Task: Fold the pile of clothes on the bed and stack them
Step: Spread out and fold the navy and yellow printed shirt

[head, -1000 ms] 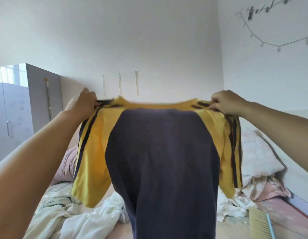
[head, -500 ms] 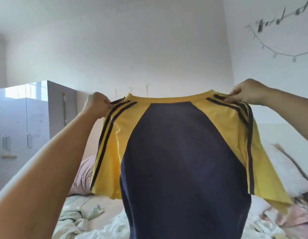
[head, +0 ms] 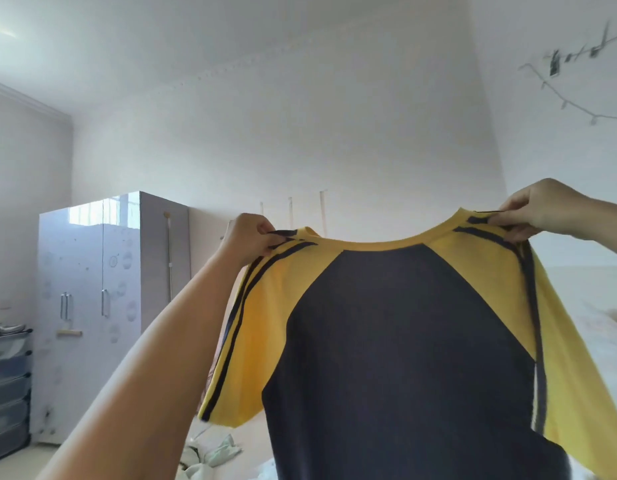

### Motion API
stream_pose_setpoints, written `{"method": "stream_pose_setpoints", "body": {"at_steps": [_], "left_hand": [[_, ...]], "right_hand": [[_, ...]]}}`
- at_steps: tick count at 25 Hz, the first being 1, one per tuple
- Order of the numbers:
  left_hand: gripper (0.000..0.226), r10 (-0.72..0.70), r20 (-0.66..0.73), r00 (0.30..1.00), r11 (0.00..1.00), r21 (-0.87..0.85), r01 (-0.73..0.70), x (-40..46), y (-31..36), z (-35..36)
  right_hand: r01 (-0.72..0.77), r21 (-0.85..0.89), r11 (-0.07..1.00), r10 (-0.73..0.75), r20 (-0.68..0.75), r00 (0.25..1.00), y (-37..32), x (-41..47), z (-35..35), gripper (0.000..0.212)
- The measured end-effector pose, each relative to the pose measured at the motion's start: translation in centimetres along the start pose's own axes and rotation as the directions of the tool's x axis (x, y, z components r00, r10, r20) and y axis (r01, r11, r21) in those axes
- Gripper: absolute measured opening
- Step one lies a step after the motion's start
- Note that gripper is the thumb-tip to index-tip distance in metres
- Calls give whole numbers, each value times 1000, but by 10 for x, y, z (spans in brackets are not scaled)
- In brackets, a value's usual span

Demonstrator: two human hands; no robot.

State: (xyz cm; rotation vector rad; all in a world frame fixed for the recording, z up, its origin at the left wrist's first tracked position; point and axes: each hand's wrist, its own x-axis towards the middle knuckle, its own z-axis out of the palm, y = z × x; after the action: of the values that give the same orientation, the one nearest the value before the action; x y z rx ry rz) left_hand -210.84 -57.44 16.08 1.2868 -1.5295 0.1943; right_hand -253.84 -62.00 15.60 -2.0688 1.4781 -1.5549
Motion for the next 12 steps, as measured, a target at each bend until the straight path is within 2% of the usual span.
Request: {"method": "stream_pose_setpoints", "body": {"at_steps": [2,4,7,10,12], "left_hand": [[13,-19,-17,1000,1000,-4,19,-2,-3,-2],[13,-16,24,1000,999,28,15,-6,-5,-3],[17,2,-10,1000,1000,24,-1,-4,-5,-8],[17,44,-12,999,997,61,-44,0,0,-22],[21,78,-29,996,995,67,-76,4,2,-24]], "right_hand": [[-10,-69,998,12,28,1000,-6,-2,0,17],[-9,-135,991,19,74,997,-12,-6,2,18],[42,-66,997,-40,18,999,-18,-9,-4,18],[43,-74,996,-40,33,999,-32,-16,-13,18],[59,-40,997,-60,-10,998,-38,-15,-16,18]]}}
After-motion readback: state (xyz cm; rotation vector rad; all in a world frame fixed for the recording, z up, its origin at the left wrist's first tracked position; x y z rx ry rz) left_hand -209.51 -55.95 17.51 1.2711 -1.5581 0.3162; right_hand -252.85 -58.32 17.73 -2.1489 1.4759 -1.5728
